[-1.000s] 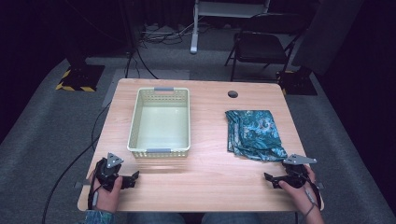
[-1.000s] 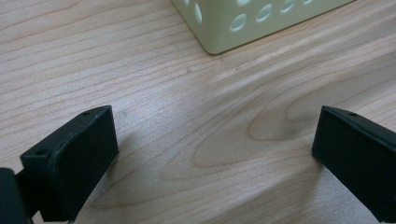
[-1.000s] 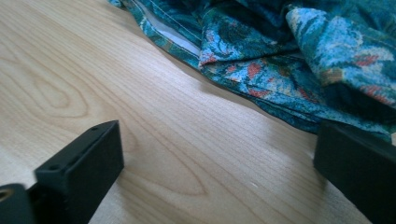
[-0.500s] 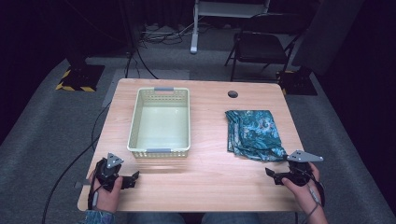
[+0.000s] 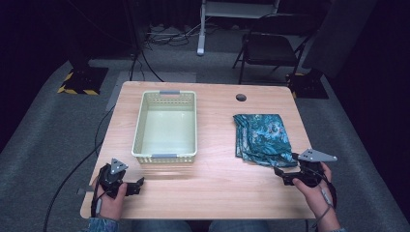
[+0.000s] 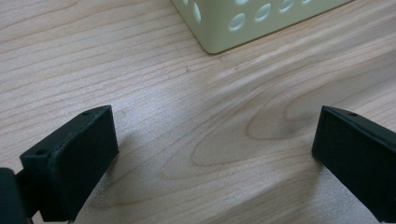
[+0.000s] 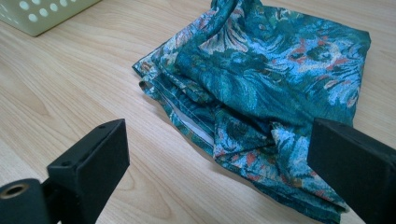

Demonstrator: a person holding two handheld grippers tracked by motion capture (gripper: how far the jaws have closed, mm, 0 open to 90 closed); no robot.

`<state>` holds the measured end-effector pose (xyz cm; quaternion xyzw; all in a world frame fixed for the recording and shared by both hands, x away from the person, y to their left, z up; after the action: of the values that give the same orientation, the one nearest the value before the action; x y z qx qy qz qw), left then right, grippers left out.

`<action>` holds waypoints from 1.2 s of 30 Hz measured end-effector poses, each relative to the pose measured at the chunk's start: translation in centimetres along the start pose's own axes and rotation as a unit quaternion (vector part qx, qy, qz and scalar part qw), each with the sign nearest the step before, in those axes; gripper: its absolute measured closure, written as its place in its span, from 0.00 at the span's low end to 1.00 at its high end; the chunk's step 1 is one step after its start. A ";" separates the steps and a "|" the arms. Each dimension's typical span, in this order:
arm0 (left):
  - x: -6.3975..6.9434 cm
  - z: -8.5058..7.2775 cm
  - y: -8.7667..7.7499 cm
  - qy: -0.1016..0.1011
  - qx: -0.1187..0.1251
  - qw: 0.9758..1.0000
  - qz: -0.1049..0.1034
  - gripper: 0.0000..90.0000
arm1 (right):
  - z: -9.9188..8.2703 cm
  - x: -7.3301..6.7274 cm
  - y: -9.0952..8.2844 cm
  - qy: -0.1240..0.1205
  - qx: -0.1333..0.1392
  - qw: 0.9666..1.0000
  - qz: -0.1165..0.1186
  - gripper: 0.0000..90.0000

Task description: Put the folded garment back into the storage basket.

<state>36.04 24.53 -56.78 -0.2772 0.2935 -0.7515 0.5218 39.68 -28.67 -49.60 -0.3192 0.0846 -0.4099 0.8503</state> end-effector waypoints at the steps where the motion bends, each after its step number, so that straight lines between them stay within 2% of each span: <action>1: 0.0 0.0 0.0 0.000 0.000 1.000 0.000 0.00 | 0.3 0.0 -0.1 -0.001 0.001 1.000 -0.002 0.06; 9: 0.0 0.0 0.0 0.000 0.000 1.000 0.000 0.00 | 1.1 0.2 -0.3 0.001 0.007 1.000 -0.005 0.07; 12: 0.0 0.0 0.0 0.000 0.000 1.000 0.000 0.00 | 1.6 0.3 -0.3 0.009 0.015 1.000 -0.005 0.07; 36: 0.0 0.0 0.0 0.003 0.000 1.000 -0.002 0.00 | 5.7 0.9 -0.3 -0.023 0.030 0.999 -0.006 0.07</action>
<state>36.09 24.55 -56.79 -0.2754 0.2942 -0.7533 0.5197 42.41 -26.79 -44.90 -0.3036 0.0510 -0.4096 0.8588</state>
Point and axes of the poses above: each handheld gripper's, and its own axes: y roughly forward along the jaws, z roughly out of its top, x roughly to its right, the point moved 8 cm from there along y, roughly forward along the jaws, and after that the axes turned 8 degrees about -y, right-handed, at the moved point
